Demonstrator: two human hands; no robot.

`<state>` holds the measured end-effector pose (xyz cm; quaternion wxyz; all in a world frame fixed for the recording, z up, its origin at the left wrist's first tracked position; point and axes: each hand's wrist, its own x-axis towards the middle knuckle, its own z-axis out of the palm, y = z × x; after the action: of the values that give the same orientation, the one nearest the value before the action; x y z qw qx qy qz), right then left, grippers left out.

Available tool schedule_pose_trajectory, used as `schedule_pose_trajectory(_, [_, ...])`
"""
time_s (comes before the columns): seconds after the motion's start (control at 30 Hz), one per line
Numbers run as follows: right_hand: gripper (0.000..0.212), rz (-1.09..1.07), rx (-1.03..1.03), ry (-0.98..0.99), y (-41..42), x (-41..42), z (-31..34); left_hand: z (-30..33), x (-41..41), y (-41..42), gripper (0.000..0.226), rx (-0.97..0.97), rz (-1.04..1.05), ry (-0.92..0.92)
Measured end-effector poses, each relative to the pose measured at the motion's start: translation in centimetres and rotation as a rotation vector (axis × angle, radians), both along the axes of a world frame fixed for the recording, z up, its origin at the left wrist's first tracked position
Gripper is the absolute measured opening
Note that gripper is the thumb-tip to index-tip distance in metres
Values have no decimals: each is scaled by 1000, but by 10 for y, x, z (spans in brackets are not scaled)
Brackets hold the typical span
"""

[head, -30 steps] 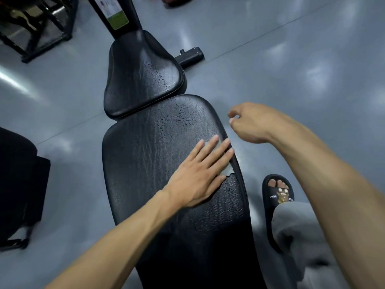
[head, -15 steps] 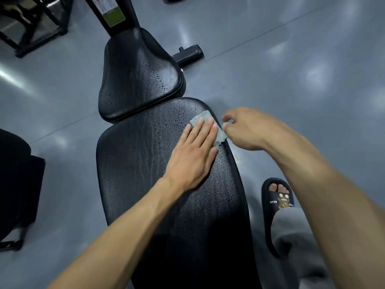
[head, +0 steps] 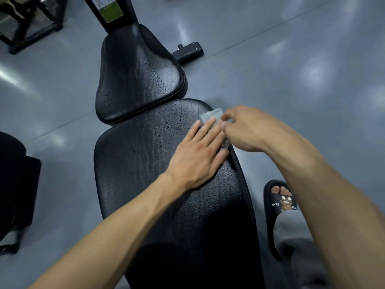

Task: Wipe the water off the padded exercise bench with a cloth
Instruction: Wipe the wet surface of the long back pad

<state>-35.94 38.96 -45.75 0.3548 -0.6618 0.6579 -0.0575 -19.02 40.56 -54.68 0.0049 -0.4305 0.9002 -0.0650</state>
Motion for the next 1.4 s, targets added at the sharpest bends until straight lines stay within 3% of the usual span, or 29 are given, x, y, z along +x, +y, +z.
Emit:
schedule_pose_trajectory(0.27, [37,20,6,37,-4,13,-2,18,29,-54,71,11,378,62])
schedule_pose_trajectory(0.5, [34,22,7,25,-4,9,-1,26,103,-36,63,12,516,156])
schedule_pose_trajectory(0.6, [35,19,9,19,-3,9,-1,28,93,-37,66,39,561,232])
schedule_pose_trajectory(0.73, [36,27,-6,26,-4,17,0,25,33,-43,69,98,460,249])
schedule_pose_trajectory(0.9, [27,37,-1,44,-1,30,1,22,-4,-49,85,141,292,101])
schedule_pose_trajectory(1.07, [38,59,5,57,-4,35,-2,19,53,-32,65,113,410,147])
schedule_pose_trajectory(1.23, [37,88,-9,56,-2,39,-2,22,168,7,57,66,742,346])
schedule_pose_trajectory(1.4, [34,93,-26,41,-1,41,0,23,200,36,56,91,793,400])
